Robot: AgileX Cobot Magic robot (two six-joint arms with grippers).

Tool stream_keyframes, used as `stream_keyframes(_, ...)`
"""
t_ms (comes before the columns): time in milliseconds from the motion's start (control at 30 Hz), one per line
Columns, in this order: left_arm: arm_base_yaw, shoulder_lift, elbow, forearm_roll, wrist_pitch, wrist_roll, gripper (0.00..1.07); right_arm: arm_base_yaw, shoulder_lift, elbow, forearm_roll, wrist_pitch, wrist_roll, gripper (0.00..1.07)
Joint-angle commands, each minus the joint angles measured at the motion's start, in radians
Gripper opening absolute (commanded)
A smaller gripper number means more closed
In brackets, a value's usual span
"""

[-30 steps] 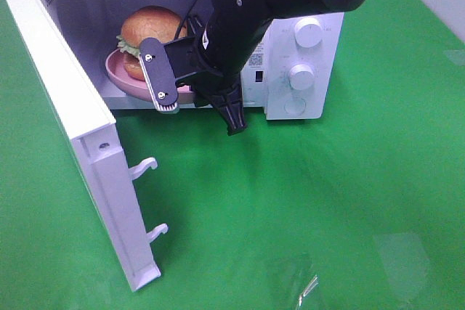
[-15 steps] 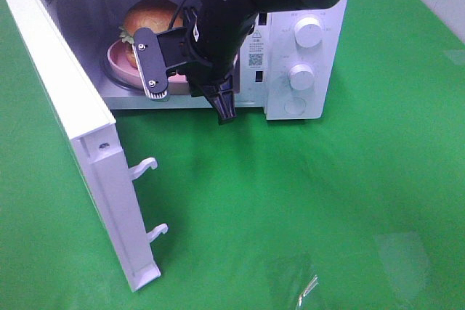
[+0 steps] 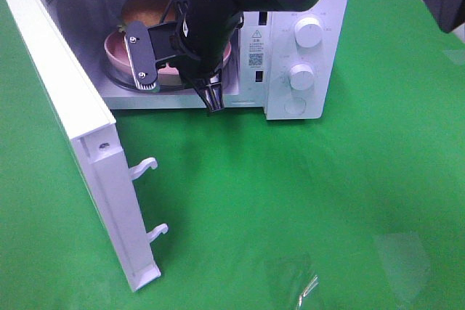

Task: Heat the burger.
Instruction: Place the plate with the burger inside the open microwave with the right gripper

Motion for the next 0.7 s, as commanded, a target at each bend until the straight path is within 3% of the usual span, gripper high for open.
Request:
stream_keyframes(33, -0.003, -0.017, 0.003, 0.006, -0.013, 0.001, 1.02, 0.002, 0.010, -0.044, -0.030, -0.050, 0.006, 0.03)
stream_keyframes(500, -0.003, -0.017, 0.003, 0.016, -0.013, 0.001, 1.02, 0.002, 0.037, -0.053, -0.030, -0.066, 0.006, 0.07)
stream_keyframes(700, -0.003, -0.017, 0.003, 0.020, -0.013, 0.001, 1.02, 0.002, 0.037, -0.053, -0.029, -0.065, 0.006, 0.19)
